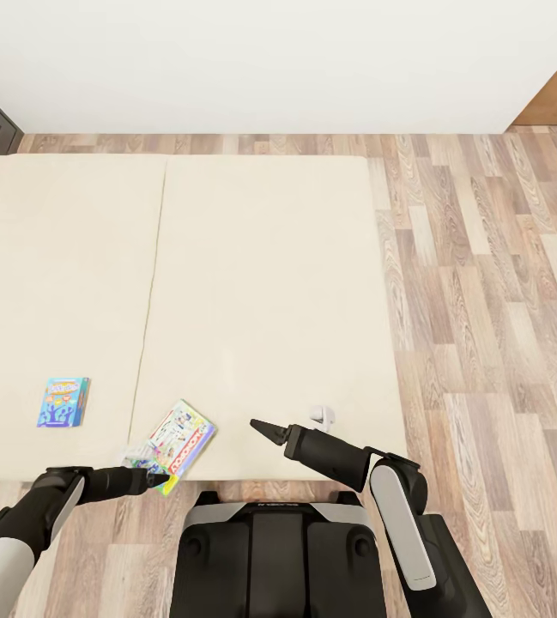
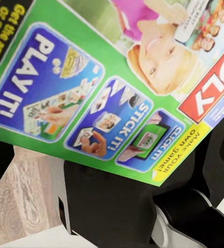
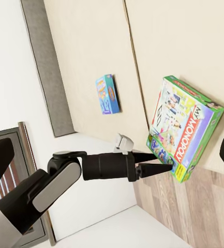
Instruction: Put all the toys in the child's room - the three board games (two on the bed and one on the table), the two jigsaw puzzles on the table, and the tennis ball on the table - inside the toy box on the table in the child's room.
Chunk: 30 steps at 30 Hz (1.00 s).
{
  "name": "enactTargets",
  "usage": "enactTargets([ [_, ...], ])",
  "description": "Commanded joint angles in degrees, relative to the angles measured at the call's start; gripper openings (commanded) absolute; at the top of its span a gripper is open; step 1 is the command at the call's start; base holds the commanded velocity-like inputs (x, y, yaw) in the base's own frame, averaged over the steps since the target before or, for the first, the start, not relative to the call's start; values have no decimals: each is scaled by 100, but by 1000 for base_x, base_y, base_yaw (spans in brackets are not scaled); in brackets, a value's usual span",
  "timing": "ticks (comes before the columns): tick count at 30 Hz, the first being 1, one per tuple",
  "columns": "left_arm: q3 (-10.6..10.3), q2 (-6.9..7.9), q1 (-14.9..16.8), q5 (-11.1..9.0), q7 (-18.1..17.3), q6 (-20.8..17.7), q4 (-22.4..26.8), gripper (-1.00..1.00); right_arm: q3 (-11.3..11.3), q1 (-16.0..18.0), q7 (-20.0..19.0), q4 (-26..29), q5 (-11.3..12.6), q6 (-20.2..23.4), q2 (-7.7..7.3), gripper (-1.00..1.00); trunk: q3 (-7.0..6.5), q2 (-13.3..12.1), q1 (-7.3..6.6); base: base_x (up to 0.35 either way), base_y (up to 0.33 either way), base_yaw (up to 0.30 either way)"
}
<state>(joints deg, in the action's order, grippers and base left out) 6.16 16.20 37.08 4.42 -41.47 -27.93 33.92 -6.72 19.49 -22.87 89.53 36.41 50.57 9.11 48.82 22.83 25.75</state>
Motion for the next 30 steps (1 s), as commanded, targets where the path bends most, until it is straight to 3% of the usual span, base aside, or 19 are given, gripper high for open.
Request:
enactTargets([
  [1, 34, -4, 1, 45, -45, -41, 8, 100, 8, 2, -25, 3, -20, 25, 3, 100, 6, 9, 3, 0, 0, 0],
  [11, 42, -3, 1, 41, -79, -46, 13, 100, 5, 2, -25, 3, -20, 23, 3, 100, 6, 9, 3, 0, 0, 0],
  [20, 43, 1, 1, 48, -435, -60, 18, 100, 4, 2, -25, 3, -20, 23, 4, 100, 6, 9, 3, 0, 0, 0],
  [30, 103, -2, 1, 42, -571, -49, 18, 100, 4, 2, -25, 3, -20, 23, 8, 100, 6, 9, 3, 0, 0, 0],
])
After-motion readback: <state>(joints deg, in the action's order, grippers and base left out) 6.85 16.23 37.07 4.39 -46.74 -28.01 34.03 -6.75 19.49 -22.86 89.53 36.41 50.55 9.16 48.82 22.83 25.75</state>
